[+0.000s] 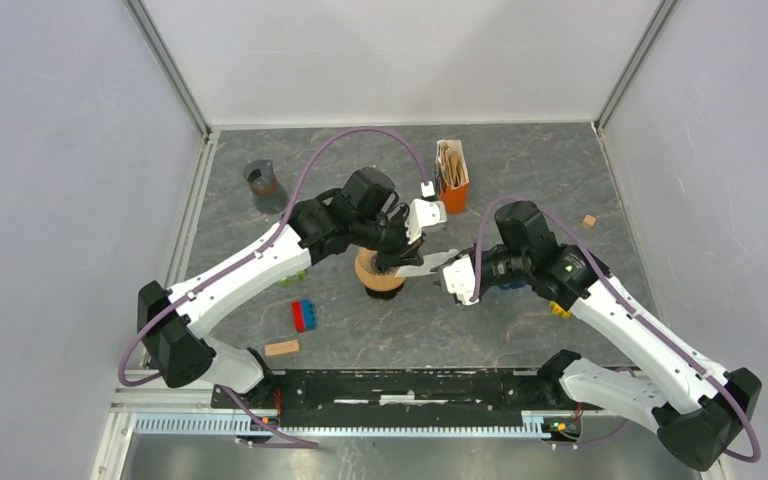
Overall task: Place the coffee filter in the dripper
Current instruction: Place the coffee filter in the coffee dripper.
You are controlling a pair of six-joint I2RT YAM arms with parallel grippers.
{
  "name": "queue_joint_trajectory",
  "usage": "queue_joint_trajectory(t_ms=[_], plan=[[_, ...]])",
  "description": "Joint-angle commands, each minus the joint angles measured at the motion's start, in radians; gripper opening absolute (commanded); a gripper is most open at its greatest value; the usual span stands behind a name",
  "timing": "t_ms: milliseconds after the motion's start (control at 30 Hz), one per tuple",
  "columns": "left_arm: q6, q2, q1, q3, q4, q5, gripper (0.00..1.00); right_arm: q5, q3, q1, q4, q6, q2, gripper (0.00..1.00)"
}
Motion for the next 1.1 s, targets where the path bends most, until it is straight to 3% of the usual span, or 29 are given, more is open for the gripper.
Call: queue_joint_trajectory(t_ms=[0,333,667,867,967,1067], plan=[[-0.052,-0.025,-0.006,-0.009,0.062,-0.067,0.02,0.037,-0.008,0.007,0.008,-0.022,-0.032,0.30],[-0.073,-0.035,-0.002,-0.036,0.153,-0.289,0.02,0.108,-0.080,0.006,0.034,-0.024,-0.069,0.19],[-0.116,-0.036,0.001,-0.043,0.200,-0.327,0.02,0.121,-0.129,0.006,0.068,-0.007,-0.081,0.14],[-0.117,-0.048,0.008,-0.055,0.214,-0.336,0.02,0.132,-0.136,-0.008,0.073,0.005,-0.103,0.15],[-0.093,-0.055,0.007,-0.067,0.217,-0.312,0.02,0.126,-0.128,-0.042,0.110,0.077,-0.123,0.25],[-0.079,-0.059,0.007,-0.075,0.218,-0.297,0.02,0.086,-0.110,-0.088,0.149,0.162,-0.139,0.26]])
